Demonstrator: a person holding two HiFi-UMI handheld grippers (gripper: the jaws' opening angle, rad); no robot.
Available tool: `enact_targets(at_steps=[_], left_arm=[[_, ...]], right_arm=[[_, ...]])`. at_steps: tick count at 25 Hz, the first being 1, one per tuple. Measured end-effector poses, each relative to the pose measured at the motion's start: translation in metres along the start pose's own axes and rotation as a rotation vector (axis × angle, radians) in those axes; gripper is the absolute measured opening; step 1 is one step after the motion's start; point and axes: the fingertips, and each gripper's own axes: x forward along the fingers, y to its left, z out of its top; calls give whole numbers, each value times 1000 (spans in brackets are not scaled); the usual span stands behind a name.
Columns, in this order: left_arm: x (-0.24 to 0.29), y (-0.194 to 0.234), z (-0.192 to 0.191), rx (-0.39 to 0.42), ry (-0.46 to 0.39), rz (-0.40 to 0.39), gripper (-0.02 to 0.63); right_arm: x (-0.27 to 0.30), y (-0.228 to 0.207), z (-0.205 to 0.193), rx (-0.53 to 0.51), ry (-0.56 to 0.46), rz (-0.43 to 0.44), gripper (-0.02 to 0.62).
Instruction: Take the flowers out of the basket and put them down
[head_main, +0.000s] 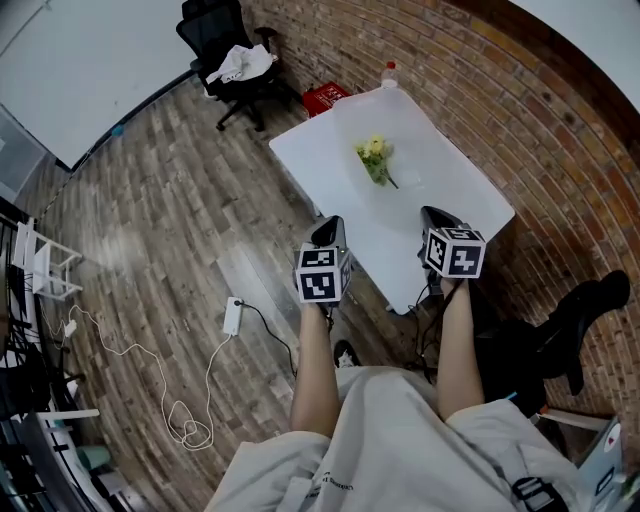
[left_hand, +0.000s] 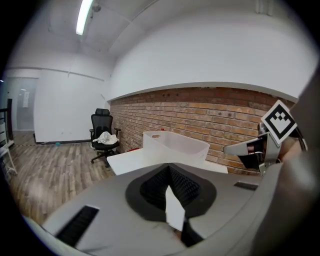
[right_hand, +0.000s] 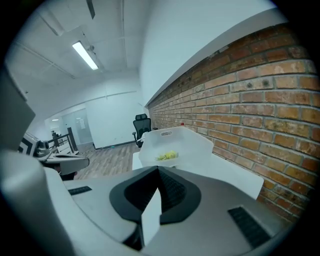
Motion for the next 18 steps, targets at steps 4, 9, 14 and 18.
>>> enact_targets(at_steps=[4, 9, 14, 18], left_arm=[[4, 30, 4, 10, 3, -9, 25], [9, 58, 2, 43, 44, -19, 25], [16, 69, 8, 28, 30, -19, 25], [27, 64, 10, 39, 33, -54, 25]], right_arm=[[18, 5, 7, 17, -9, -21, 25], [33, 13, 7, 52, -14, -50, 25], [39, 15, 10, 41, -3, -72, 25], [41, 6, 21, 44, -9, -91, 25]])
